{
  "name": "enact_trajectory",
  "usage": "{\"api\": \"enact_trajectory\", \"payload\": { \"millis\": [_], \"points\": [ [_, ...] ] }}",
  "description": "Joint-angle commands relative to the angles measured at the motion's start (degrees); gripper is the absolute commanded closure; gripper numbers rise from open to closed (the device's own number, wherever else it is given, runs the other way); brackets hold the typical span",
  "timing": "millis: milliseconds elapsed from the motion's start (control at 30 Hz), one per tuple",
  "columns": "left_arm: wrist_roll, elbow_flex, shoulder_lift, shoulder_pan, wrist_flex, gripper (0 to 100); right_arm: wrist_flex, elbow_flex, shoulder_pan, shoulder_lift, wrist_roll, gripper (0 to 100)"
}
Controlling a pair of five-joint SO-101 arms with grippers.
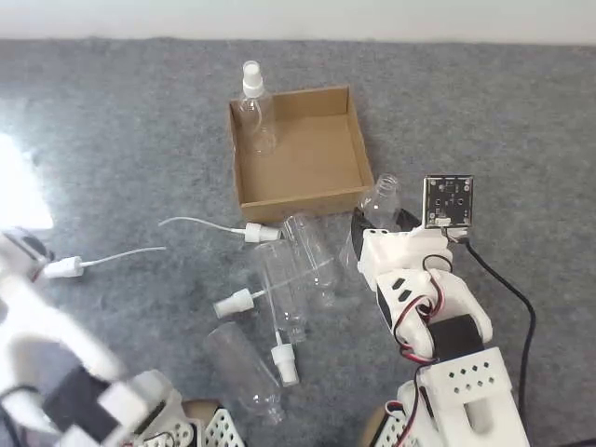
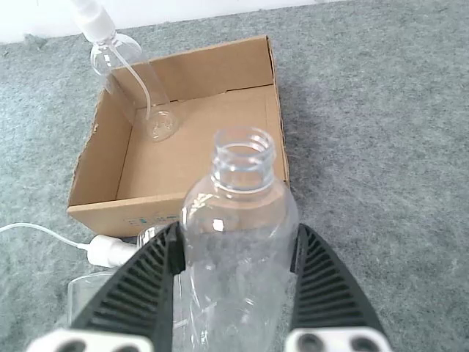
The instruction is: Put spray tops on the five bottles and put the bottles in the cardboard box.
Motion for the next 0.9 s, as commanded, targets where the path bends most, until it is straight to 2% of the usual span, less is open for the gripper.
{"api": "enact_trajectory", "payload": {
  "millis": [0, 300, 600, 867],
  "points": [
    [3.96, -8.22, 9.32, -0.79, 0.53, 78, -1.36, -0.44, 0.57, -1.45, -0.26, 94.3],
    [8.97, -17.45, 24.09, -0.62, 0.26, 78, -1.36, -0.44, 0.57, -1.45, -0.26, 94.3],
    [13.19, -23.52, 32.18, -0.09, 0.26, 78, -1.36, -0.53, 0.57, -1.45, -0.26, 94.3],
    [13.45, -24.22, 36.84, 4.57, 0.53, 78, -1.36, -0.53, 0.57, -1.45, -0.26, 94.3]
  ]
}}
